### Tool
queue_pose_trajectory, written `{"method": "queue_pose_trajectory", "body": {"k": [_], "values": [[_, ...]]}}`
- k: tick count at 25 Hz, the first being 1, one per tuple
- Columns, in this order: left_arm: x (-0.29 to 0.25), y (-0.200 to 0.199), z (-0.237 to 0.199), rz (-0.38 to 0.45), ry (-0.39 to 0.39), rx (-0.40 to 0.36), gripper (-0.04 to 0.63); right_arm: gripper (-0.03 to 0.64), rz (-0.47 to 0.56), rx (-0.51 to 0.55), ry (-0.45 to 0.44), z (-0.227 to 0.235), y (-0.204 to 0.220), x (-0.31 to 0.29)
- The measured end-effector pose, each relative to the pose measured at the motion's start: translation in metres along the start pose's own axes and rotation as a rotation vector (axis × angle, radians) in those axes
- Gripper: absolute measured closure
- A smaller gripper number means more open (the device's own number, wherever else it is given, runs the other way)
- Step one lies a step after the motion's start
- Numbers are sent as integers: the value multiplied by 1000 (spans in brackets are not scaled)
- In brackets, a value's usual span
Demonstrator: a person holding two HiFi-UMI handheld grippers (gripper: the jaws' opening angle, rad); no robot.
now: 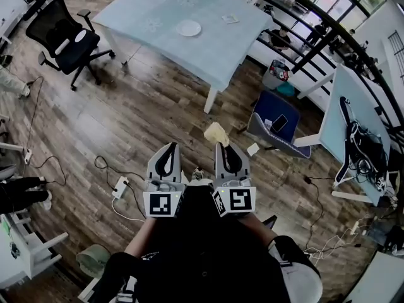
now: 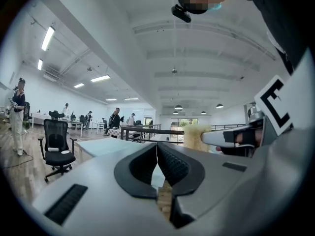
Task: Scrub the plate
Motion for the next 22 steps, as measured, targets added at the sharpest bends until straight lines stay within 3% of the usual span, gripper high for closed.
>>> {"method": "queue_pose_trajectory", "body": {"k": [12, 22], "values": [[-22, 0, -2, -8, 33, -3, 581, 571, -14, -39, 17, 10, 3, -10], [-49, -6, -29, -1, 49, 5, 581, 569, -35, -33, 30, 1, -2, -47]]}}
Point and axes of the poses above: the fingertips, and each gripper's own axes: x backward along the fingers, z to its right, y out of its underside, the point moved 7 cm from there along x, backward along the fingers, and after that the axes turned 7 degrees about -y, right-handed, at the moved point
